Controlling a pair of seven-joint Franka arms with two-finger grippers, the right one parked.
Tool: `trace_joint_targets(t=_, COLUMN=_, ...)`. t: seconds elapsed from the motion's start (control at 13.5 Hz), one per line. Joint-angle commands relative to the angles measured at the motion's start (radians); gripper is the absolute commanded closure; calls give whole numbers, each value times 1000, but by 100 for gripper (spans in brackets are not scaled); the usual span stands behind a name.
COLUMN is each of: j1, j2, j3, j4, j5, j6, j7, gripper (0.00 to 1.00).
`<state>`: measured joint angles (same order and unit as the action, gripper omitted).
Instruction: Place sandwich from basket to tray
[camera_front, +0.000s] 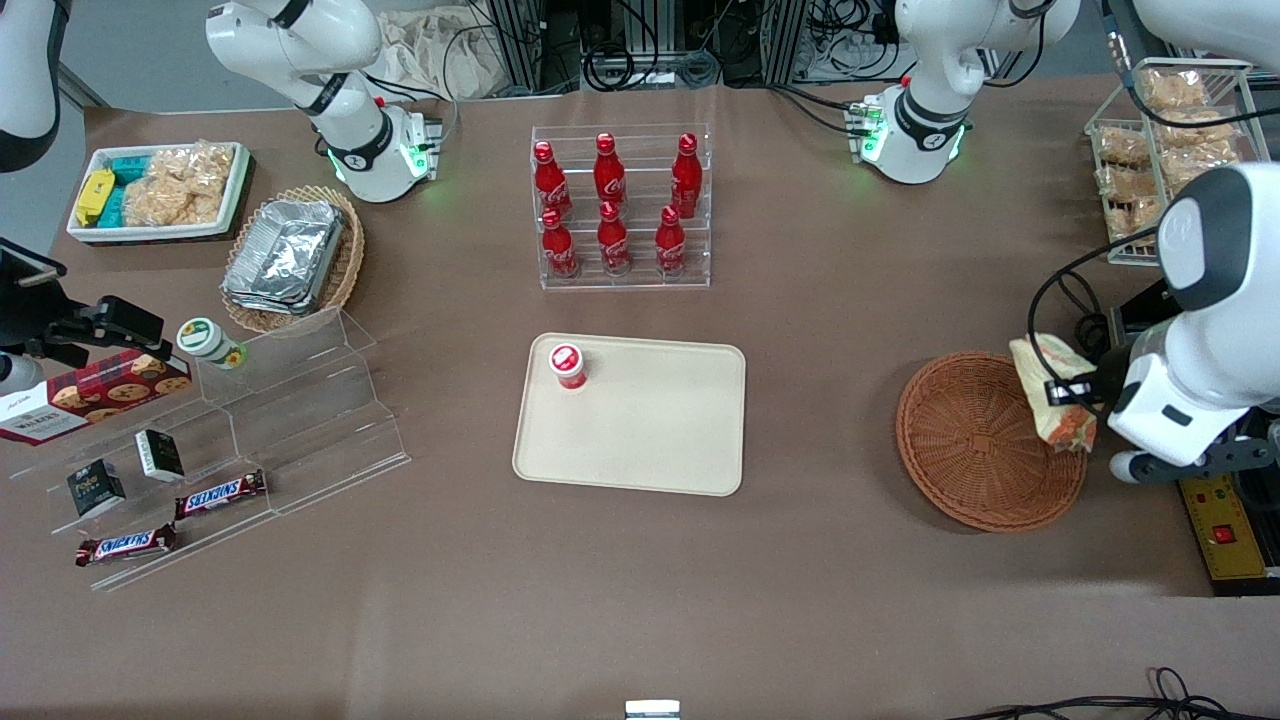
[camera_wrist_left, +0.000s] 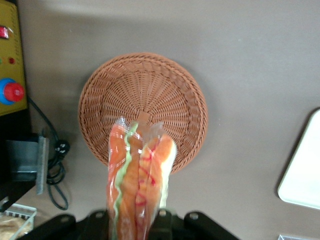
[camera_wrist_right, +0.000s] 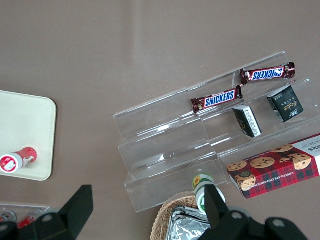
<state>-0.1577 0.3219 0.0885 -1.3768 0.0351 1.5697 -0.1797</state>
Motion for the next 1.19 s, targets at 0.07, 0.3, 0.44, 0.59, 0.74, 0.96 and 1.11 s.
trace_joint_targets(t=0.07, j1=-77, j2=-4, j3=2, j4=131, j5=51, j6=-172, j7=-90, gripper=91)
trace_joint_targets(t=0.3, j1=-184, j2=-4, j3=2, j4=183, j5=45, j6=-240, j7=-229, gripper=91)
trace_joint_targets(t=0.44, j1=-256, j2=-3, j3=2, j4=185, j5=34, j6=-240, j7=-340, gripper=91)
trace_joint_targets(t=0.59, j1=-337, j2=9, j3=-3, j4=183, j5=32, j6=-226, j7=-450, gripper=90)
trace_joint_targets(t=0.74, j1=-362, j2=61, j3=-12, j4=183, j5=-38, j6=-183, j7=-524, gripper=90)
trace_joint_targets(t=0.96, j1=-405, j2=150, j3=-12, j4=174, j5=-85, j6=-61, j7=-610, gripper=90)
trace_joint_targets(t=1.11, j1=-417, j2=216, j3=-12, j4=173, j5=-134, j6=31, j7=-664, gripper=90)
